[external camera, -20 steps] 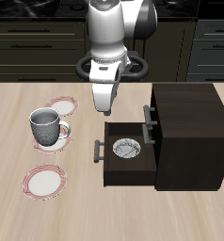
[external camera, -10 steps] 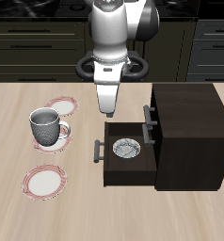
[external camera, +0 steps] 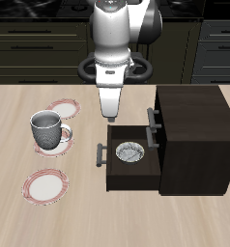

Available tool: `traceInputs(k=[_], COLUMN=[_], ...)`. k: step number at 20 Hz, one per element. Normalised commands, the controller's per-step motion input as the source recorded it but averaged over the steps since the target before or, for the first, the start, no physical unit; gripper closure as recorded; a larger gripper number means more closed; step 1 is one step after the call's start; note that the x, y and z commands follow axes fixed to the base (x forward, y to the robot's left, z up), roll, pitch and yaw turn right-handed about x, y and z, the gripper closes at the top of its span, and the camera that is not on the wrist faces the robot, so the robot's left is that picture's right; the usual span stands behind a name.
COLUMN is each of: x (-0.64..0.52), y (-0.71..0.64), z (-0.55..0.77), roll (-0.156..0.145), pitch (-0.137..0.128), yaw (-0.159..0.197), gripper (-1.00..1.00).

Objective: Place the bowl on the farthest plate relative to the robot

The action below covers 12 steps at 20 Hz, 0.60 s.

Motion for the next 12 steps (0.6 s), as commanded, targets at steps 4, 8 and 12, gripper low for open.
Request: traceInputs(k=[4,8,12], x=[0.06,0.02,0.05], y=[-0.03,0.11,0.20], z=[-0.18,-0.19,-0.04], roll=[0.004,0.036,0.019], pitch=[-0.004,0.024,-0.024], yaw=[0.026,0.002,0.026], gripper=[-1.00,-1.00,-1.00])
